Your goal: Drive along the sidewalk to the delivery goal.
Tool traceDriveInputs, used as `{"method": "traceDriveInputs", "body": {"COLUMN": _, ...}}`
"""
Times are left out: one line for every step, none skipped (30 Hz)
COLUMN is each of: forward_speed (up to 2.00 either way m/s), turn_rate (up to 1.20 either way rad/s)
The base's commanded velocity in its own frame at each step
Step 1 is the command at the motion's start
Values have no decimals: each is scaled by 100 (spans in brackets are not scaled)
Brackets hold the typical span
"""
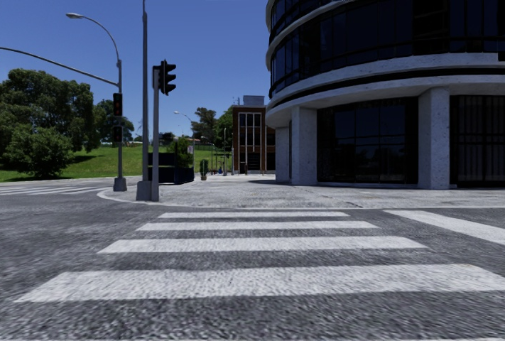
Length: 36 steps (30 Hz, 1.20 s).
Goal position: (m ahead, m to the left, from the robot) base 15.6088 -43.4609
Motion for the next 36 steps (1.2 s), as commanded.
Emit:
{"method": "traceDriveInputs", "body": {"forward_speed": 200, "turn_rate": 0}}
{"method": "traceDriveInputs", "body": {"forward_speed": 200, "turn_rate": 0}}
{"method": "traceDriveInputs", "body": {"forward_speed": 200, "turn_rate": 0}}
{"method": "traceDriveInputs", "body": {"forward_speed": 200, "turn_rate": 0}}
{"method": "traceDriveInputs", "body": {"forward_speed": 200, "turn_rate": 0}}
{"method": "traceDriveInputs", "body": {"forward_speed": 200, "turn_rate": 0}}
{"method": "traceDriveInputs", "body": {"forward_speed": 200, "turn_rate": 0}}
{"method": "traceDriveInputs", "body": {"forward_speed": 200, "turn_rate": 0}}
{"method": "traceDriveInputs", "body": {"forward_speed": 200, "turn_rate": 0}}
{"method": "traceDriveInputs", "body": {"forward_speed": 200, "turn_rate": 0}}
{"method": "traceDriveInputs", "body": {"forward_speed": 200, "turn_rate": 0}}
{"method": "traceDriveInputs", "body": {"forward_speed": 200, "turn_rate": 0}}
{"method": "traceDriveInputs", "body": {"forward_speed": 200, "turn_rate": 0}}
{"method": "traceDriveInputs", "body": {"forward_speed": 200, "turn_rate": 0}}
{"method": "traceDriveInputs", "body": {"forward_speed": 200, "turn_rate": 0}}
{"method": "traceDriveInputs", "body": {"forward_speed": 200, "turn_rate": 0}}
{"method": "traceDriveInputs", "body": {"forward_speed": 200, "turn_rate": 0}}
{"method": "traceDriveInputs", "body": {"forward_speed": 200, "turn_rate": 0}}
{"method": "traceDriveInputs", "body": {"forward_speed": 200, "turn_rate": 0}}
{"method": "traceDriveInputs", "body": {"forward_speed": 200, "turn_rate": 0}}
{"method": "traceDriveInputs", "body": {"forward_speed": 200, "turn_rate": 0}}
{"method": "traceDriveInputs", "body": {"forward_speed": 200, "turn_rate": 0}}
{"method": "traceDriveInputs", "body": {"forward_speed": 200, "turn_rate": 0}}
{"method": "traceDriveInputs", "body": {"forward_speed": 200, "turn_rate": 0}}
{"method": "traceDriveInputs", "body": {"forward_speed": 200, "turn_rate": 0}}
{"method": "traceDriveInputs", "body": {"forward_speed": 200, "turn_rate": 0}}
{"method": "traceDriveInputs", "body": {"forward_speed": 200, "turn_rate": 0}}
{"method": "traceDriveInputs", "body": {"forward_speed": 200, "turn_rate": 0}}
{"method": "traceDriveInputs", "body": {"forward_speed": 200, "turn_rate": 0}}
{"method": "traceDriveInputs", "body": {"forward_speed": 200, "turn_rate": 0}}
{"method": "traceDriveInputs", "body": {"forward_speed": 200, "turn_rate": 0}}
{"method": "traceDriveInputs", "body": {"forward_speed": 200, "turn_rate": 0}}
{"method": "traceDriveInputs", "body": {"forward_speed": 200, "turn_rate": 0}}
{"method": "traceDriveInputs", "body": {"forward_speed": 200, "turn_rate": 0}}
{"method": "traceDriveInputs", "body": {"forward_speed": 200, "turn_rate": 0}}
{"method": "traceDriveInputs", "body": {"forward_speed": 200, "turn_rate": -9}}
